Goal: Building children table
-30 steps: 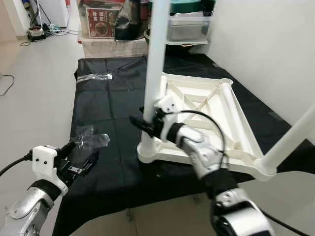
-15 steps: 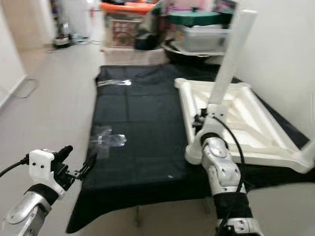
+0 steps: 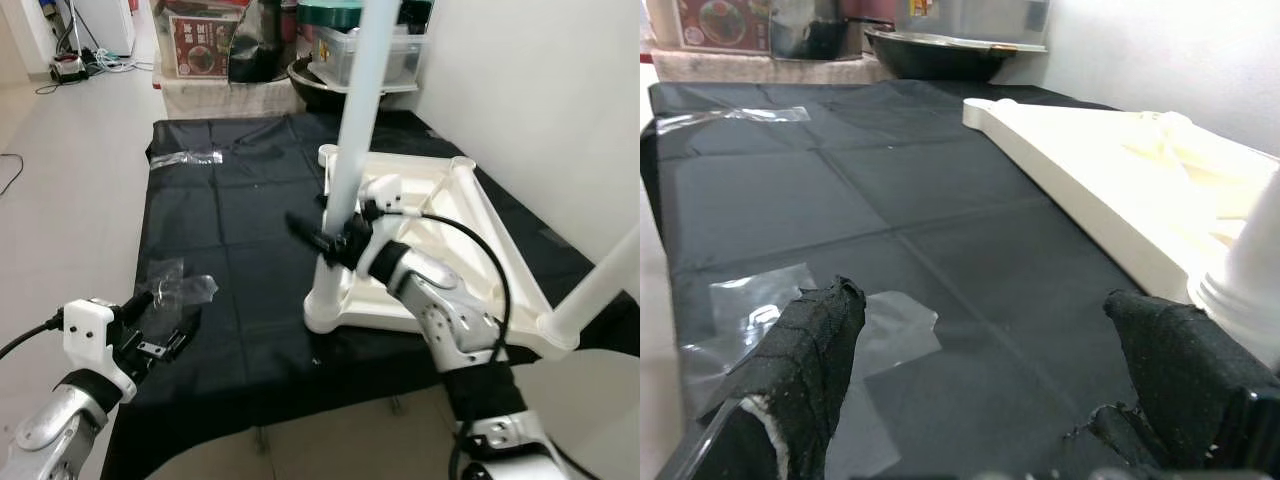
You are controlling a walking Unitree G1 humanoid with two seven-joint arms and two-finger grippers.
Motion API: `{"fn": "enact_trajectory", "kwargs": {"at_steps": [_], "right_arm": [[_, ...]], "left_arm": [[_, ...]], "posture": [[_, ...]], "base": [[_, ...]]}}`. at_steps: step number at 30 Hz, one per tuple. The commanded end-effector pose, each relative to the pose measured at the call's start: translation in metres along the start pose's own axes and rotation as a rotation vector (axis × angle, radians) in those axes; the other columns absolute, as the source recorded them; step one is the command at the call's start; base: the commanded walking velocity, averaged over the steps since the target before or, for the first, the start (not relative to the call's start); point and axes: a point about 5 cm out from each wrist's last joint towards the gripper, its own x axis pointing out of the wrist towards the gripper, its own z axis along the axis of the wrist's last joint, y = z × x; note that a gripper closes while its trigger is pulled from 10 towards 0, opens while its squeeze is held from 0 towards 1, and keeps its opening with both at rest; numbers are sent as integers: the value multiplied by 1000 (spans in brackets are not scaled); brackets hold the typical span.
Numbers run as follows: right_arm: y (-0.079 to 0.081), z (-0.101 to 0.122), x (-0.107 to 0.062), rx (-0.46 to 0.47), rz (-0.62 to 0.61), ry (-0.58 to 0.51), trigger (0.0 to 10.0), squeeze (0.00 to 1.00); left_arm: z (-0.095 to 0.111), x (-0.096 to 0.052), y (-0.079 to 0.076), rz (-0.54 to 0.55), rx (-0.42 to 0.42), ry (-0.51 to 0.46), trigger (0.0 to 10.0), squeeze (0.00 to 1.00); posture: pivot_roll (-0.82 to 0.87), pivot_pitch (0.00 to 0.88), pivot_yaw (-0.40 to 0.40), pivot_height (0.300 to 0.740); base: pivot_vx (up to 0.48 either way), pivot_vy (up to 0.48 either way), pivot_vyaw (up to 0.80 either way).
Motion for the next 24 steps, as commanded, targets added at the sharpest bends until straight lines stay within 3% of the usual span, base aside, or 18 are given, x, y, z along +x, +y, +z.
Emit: {"fn": "enact_trajectory", "kwargs": {"at_steps": [1, 2, 3, 6, 7, 8, 9, 10, 12, 13, 14, 15, 17, 20, 21, 24], "right_arm": [[18, 0, 10, -18, 128, -6, 10000, 0], [21, -4, 11, -21, 138, 4, 10000, 0], [26, -14, 13, -11, 132, 26, 9137, 0], [29, -21, 14, -4, 126, 40, 9137, 0], [7, -48, 17, 24, -229, 163, 0, 0], [7, -48, 17, 24, -229, 163, 0, 0], [-26, -69, 3, 72, -672, 294, 0, 0], [-44, -78, -18, 97, -929, 352, 0, 0], [-59, -87, -54, 117, -1247, 421, 0, 0], [-59, -87, -54, 117, -1247, 421, 0, 0], [-62, -86, -73, 112, -1368, 414, 0, 0], [-62, -86, -73, 112, -1368, 414, 0, 0], [-56, -71, -90, 45, -1412, 353, 0, 0], [-53, -66, -91, 27, -1397, 334, 0, 0], [-46, -57, -80, 25, -1283, 278, 10000, 0], [-20, -33, -43, 73, -883, 73, 10000, 0]], "left_arm": [[-4, -1, 0, 8, -11, 9, 10000, 0], [-4, -1, 0, 8, -11, 9, 10000, 0], [-4, -1, 1, 10, -11, 8, 10000, 0], [-4, -1, 1, 12, -11, 7, 10000, 0], [-4, -2, 1, 16, -11, 6, 10000, 0], [-4, -2, 1, 16, -11, 6, 10000, 0], [-4, -2, 1, 15, -12, 6, 10000, 0], [-4, -2, 1, 12, -12, 7, 10000, 0], [-3, -2, 0, 7, -12, 7, 10000, 0], [-3, -2, 0, 7, -12, 7, 10000, 0], [-3, -2, 0, 5, -13, 7, 10000, 0], [-3, -2, 0, 5, -13, 7, 10000, 0], [-4, -2, 0, 4, -14, 7, 10000, 0], [-4, -3, -1, 3, -14, 7, 10000, 0], [-4, -3, 0, 3, -15, 7, 10000, 0], [-4, -3, 0, 2, -19, 6, 10000, 0]], "posture": [[117, 0, -126, 740], [117, 0, -126, 740], [129, 0, -132, 740], [129, 0, -132, 740], [120, 0, -123, 740], [120, 0, -123, 740], [117, 0, -121, 740], [106, 0, -114, 740], [103, 0, -110, 740], [103, 0, -110, 740], [103, 0, -110, 740], [103, 0, -110, 740], [89, 0, -97, 740], [89, 0, -97, 740], [85, 0, -96, 740], [81, 0, -95, 740]], "base": [[0, 0, 0], [0, 0, 0], [0, 0, 0], [0, 0, 0], [0, 0, 0], [0, 0, 0], [0, 0, 0], [0, 0, 0], [0, 0, 0], [0, 0, 0], [0, 0, 0], [0, 0, 0], [0, 0, 0], [0, 0, 0], [0, 0, 0], [0, 0, 0]]}}
